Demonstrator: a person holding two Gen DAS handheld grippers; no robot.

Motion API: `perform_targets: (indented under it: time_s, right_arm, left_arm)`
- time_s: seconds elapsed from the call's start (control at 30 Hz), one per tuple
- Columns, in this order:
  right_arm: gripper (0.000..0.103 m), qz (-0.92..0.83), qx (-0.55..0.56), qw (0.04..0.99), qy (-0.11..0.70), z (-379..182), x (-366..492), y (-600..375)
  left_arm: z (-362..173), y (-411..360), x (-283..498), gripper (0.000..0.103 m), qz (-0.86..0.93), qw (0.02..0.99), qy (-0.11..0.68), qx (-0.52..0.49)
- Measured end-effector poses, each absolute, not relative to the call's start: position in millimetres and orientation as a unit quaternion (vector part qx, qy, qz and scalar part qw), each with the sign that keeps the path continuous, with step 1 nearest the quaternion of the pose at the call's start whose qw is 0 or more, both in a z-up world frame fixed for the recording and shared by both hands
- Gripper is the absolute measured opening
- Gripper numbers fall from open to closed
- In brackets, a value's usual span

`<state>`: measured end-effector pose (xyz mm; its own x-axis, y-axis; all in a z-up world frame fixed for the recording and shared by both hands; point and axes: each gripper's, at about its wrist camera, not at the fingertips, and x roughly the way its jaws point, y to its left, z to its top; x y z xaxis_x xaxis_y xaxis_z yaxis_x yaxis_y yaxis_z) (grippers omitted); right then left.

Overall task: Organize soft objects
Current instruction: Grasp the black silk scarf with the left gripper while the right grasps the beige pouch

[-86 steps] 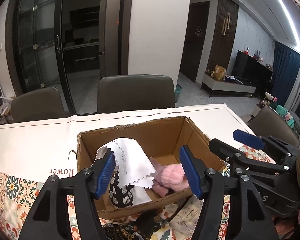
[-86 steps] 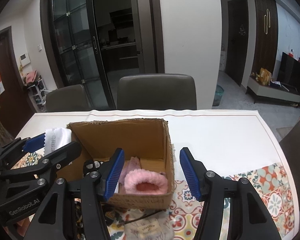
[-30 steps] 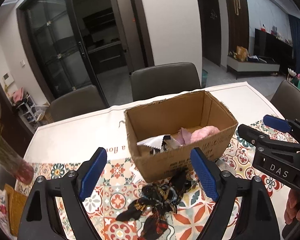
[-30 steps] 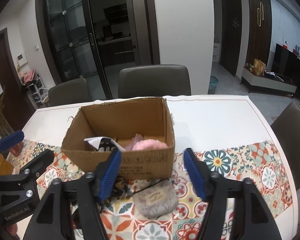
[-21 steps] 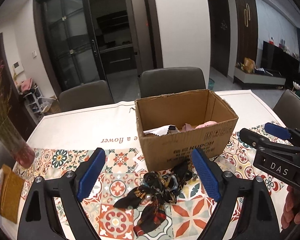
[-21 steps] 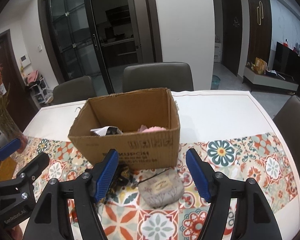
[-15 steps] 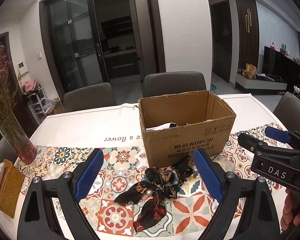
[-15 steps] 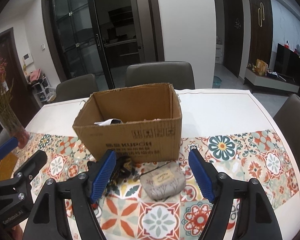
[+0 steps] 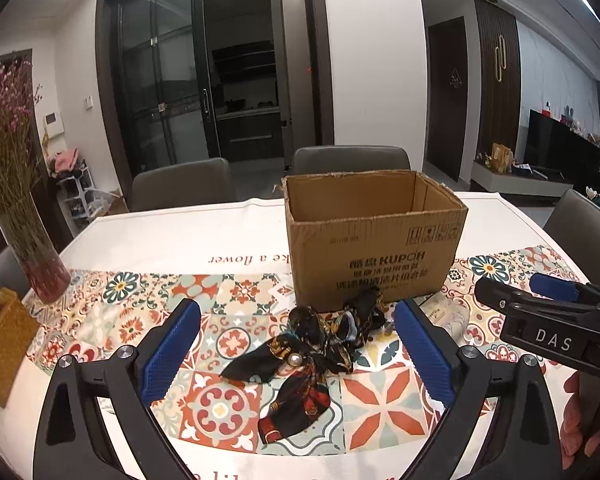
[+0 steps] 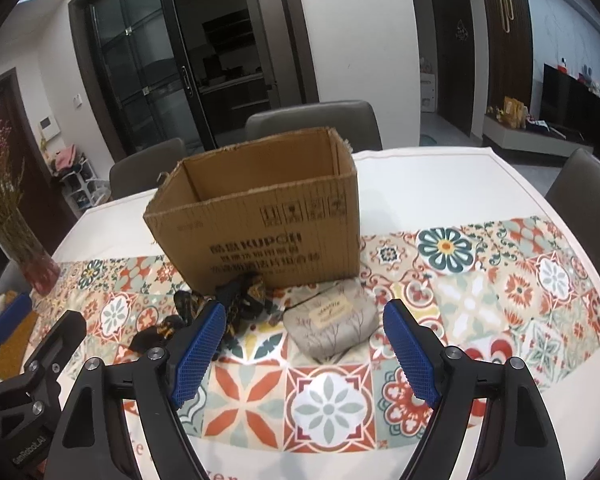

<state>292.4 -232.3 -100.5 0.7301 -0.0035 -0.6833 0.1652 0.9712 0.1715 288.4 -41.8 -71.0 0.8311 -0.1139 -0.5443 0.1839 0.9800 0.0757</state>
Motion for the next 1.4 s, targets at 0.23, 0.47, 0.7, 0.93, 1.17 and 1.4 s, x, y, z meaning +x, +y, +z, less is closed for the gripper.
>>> perform_targets:
  time_s: [0.23, 0.47, 0.7, 0.93, 1.17, 1.4]
  right_arm:
    - [0.082, -0.049, 0.104, 0.919, 0.377, -119.9, 289.8, -225.6]
    - [0.082, -0.058, 0.096, 0.915, 0.387, -139.2, 294.6, -220.8]
    - [0.082, -0.073, 0.068, 0.913, 0.395, -157.0, 302.8, -215.7]
    - [0.082, -0.087, 0.040, 0.912, 0.399, -173.7, 314.1, -214.1]
    - [0.082, -0.094, 0.024, 0.902, 0.421, -195.1, 330.2, -217.2]
    - [0.082, -0.096, 0.024, 0.901, 0.422, -206.7, 338.5, -218.4]
  left_arm:
    - [-94.7, -39.1, 289.6, 0.099, -0.091, 0.949, 0.296, 0.061]
    - [-118.9, -36.6, 301.8, 0.099, -0.096, 0.942, 0.316, 0.059]
    - [-146.0, -36.5, 317.4, 0.099, -0.107, 0.933, 0.338, 0.068]
    - [-170.8, -40.6, 333.6, 0.099, -0.117, 0.924, 0.355, 0.084]
    - [-192.8, -48.4, 350.3, 0.099, -0.124, 0.916, 0.370, 0.093]
    - [-204.9, -53.5, 364.3, 0.099, -0.128, 0.913, 0.373, 0.102]
